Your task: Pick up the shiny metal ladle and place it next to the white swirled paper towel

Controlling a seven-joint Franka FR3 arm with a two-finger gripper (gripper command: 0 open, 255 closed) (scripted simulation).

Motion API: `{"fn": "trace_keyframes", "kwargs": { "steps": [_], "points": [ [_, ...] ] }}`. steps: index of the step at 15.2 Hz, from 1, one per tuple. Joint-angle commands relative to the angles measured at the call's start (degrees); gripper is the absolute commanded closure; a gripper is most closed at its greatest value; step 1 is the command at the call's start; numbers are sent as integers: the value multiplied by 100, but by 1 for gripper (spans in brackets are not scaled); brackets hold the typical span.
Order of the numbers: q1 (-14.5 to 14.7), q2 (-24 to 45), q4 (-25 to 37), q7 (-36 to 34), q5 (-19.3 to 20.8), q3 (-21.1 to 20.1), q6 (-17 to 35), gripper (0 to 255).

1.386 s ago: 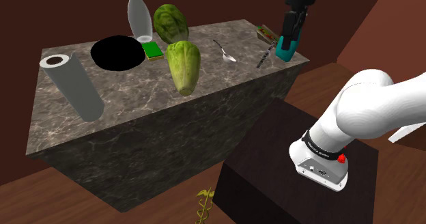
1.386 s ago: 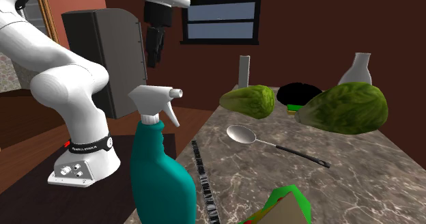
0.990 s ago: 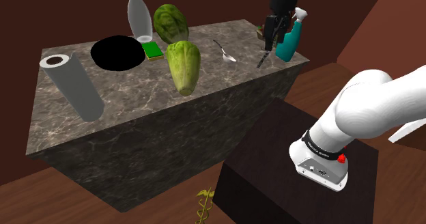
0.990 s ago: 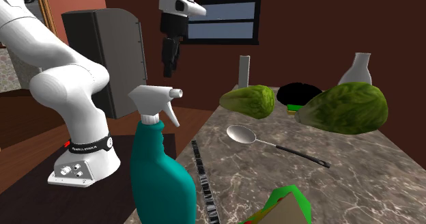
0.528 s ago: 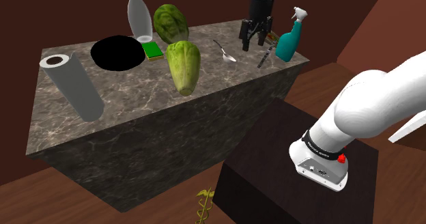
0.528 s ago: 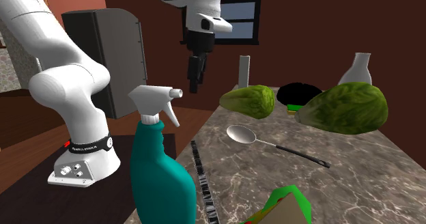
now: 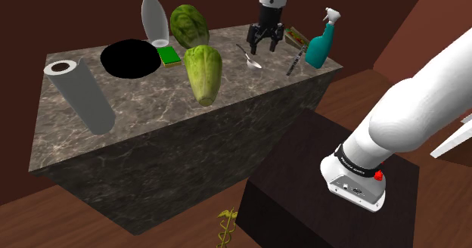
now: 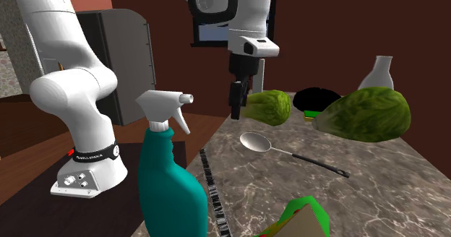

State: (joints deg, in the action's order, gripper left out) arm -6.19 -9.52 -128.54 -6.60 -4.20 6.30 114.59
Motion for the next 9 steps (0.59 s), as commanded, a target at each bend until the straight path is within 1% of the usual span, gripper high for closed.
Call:
{"fn": "trace_keyframes", "kwargs": {
  "steps": [1, 9],
  "points": [
    [-48, 385, 237, -105, -80, 54, 229, 0],
    [-269, 1931, 1442, -441, -503, 257, 844, 0]
  ]
}}
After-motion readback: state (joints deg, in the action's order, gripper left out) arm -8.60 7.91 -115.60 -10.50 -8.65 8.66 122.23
